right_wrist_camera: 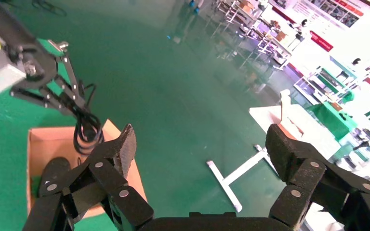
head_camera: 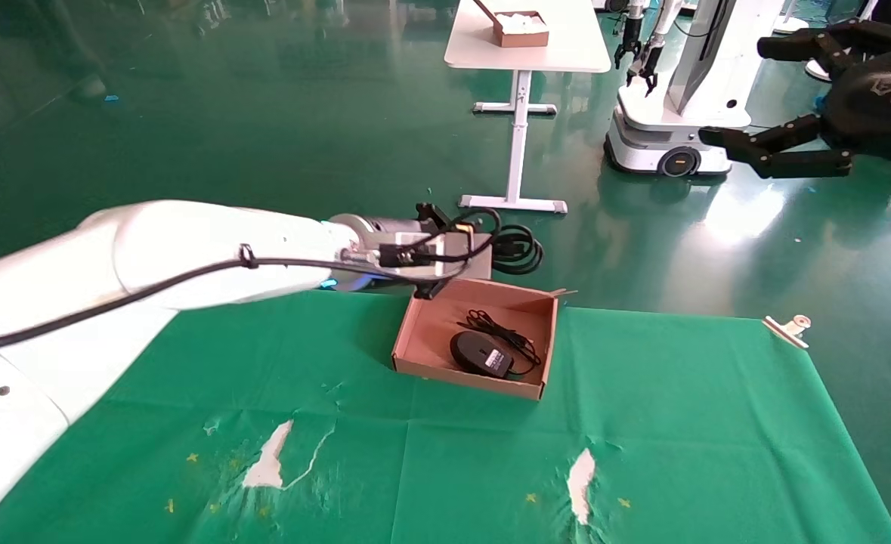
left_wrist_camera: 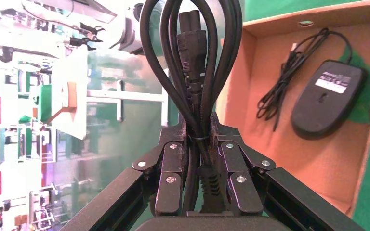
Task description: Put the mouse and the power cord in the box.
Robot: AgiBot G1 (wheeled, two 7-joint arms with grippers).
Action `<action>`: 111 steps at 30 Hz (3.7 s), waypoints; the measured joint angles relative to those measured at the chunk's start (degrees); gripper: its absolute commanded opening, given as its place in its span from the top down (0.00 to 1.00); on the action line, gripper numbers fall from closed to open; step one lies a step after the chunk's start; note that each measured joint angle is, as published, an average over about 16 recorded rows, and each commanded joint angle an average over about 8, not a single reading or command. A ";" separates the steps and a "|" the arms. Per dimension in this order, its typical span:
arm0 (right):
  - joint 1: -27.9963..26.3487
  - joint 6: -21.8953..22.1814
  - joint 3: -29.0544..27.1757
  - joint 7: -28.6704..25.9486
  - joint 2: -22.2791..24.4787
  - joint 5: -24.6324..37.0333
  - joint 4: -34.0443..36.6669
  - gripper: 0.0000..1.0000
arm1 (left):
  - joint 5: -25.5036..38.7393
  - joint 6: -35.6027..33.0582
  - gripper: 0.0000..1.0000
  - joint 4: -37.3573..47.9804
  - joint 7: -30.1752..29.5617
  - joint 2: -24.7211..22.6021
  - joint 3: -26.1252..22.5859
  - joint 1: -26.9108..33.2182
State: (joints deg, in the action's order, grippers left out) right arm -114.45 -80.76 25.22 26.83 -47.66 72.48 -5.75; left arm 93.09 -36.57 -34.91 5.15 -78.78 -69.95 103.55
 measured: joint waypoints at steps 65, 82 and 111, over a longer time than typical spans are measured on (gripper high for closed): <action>45.88 -4.56 -8.10 -32.61 10.93 -26.75 -58.90 0.00 | -45.68 -43.32 0.00 -34.65 -14.70 38.98 47.46 -37.30; 54.13 -5.03 -9.44 -38.03 12.95 -31.37 -69.37 0.00 | -52.01 -49.88 0.00 -39.11 -15.92 44.29 54.83 -42.51; 52.95 -4.95 -9.24 -37.55 12.68 -30.67 -67.86 0.00 | -51.32 -49.19 0.00 -38.70 -15.89 43.84 54.04 -42.06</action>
State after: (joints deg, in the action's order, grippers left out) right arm -61.50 -85.71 15.99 -10.73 -34.98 41.80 -73.61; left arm 41.76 -85.76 -73.61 -10.74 -34.95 -15.91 61.49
